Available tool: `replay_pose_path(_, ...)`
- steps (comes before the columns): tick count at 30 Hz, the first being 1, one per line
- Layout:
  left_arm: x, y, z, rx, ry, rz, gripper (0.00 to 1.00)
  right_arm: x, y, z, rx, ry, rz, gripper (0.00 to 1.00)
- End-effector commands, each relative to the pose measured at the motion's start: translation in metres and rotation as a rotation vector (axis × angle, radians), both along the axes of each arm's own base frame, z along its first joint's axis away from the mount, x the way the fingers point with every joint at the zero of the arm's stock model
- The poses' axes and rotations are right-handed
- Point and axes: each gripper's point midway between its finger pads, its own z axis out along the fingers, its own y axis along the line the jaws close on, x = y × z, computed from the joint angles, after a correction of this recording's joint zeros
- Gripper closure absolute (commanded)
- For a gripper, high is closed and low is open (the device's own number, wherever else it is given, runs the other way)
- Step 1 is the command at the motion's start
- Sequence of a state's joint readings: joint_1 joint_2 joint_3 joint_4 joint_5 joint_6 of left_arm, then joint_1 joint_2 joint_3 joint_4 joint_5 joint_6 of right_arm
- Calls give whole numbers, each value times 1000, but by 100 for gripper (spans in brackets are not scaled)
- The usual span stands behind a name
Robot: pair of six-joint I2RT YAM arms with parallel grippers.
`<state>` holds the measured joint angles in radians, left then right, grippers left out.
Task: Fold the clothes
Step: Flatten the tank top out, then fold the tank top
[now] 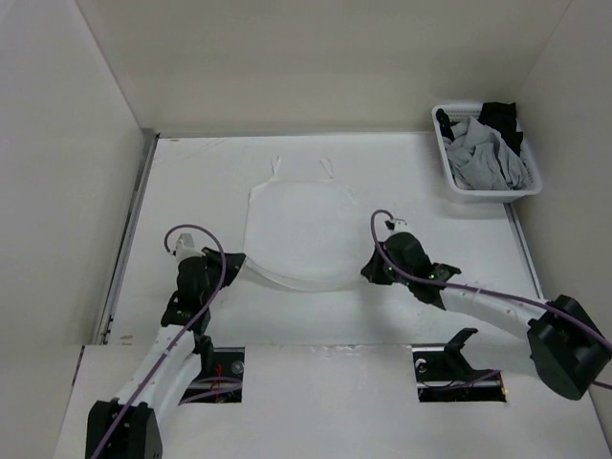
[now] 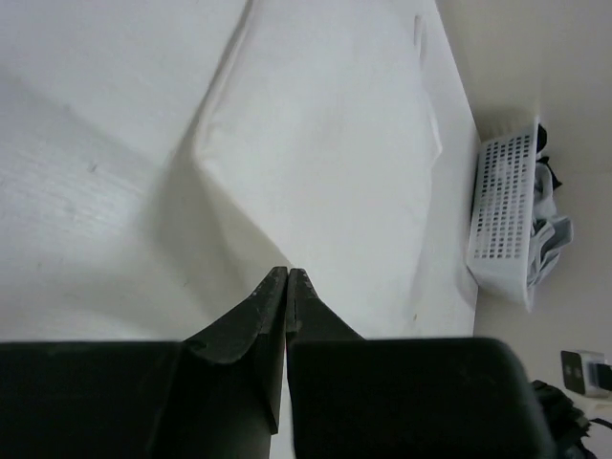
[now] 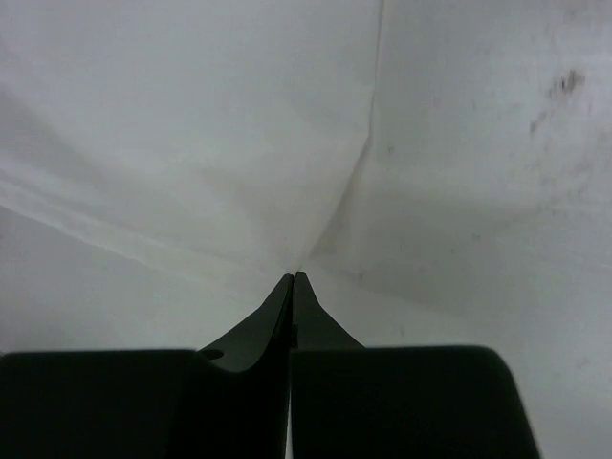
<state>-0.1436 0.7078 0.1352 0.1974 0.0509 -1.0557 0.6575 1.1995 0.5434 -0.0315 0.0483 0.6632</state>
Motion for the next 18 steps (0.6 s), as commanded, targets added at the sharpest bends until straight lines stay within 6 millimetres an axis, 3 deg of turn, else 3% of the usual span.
replay_pose_path(1,-17,-11,0,-34,-35,-70,99,1,16,39,181,-133,-53,100)
replay_pose_path(6,-48,-18,-11,-76,8,-112,99,-53,9,20,223,-46,-53,99)
replay_pose_path(11,-66,-14,4,-63,-3,-101,99,-88,9,21,254,4,-37,99)
replay_pose_path(14,-58,-8,25,-31,-56,-59,99,-86,11,39,262,-28,-22,99)
replay_pose_path(18,-28,-6,60,-8,-130,-21,99,-45,8,74,223,-123,-43,99)
